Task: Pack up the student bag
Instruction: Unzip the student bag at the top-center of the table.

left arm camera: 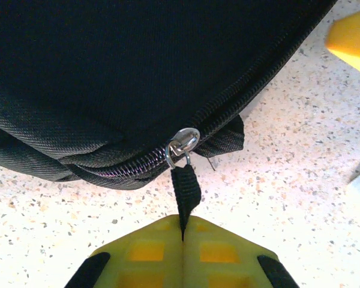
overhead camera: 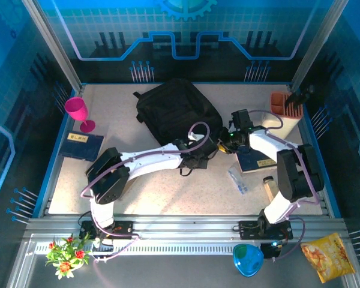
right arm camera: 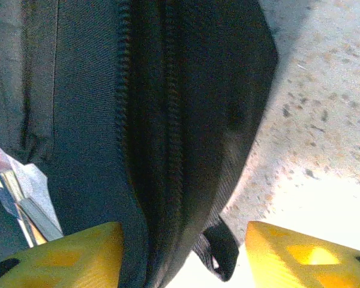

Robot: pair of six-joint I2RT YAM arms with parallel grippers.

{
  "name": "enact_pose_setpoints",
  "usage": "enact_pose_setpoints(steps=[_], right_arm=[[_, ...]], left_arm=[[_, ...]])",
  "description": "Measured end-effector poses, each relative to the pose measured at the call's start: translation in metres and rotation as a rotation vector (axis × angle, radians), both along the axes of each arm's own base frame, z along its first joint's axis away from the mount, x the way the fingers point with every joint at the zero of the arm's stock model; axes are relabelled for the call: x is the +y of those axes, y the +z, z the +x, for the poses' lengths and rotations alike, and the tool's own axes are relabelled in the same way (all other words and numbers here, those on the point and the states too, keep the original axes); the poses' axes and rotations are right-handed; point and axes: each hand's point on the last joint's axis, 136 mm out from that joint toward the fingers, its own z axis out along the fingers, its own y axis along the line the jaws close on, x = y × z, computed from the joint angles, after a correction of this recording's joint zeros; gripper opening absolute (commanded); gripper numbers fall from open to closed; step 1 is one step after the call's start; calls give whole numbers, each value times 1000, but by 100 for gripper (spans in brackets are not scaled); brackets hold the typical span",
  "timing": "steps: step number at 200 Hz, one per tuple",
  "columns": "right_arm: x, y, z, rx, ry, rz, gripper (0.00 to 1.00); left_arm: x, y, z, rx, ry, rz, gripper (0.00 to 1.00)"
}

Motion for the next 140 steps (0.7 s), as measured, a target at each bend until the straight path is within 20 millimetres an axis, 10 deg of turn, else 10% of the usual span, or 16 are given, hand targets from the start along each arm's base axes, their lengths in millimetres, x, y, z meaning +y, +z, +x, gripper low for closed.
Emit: enact_pose_setpoints(steps=[35,140], right_arm=[[-2,-11,8,18,-17,-50,19],[-12,-17,5,35,-49,-180,9]], left_arm=[[9,-10,-5,63,4,-19,0],[77,-34,8,94,28,58,0]])
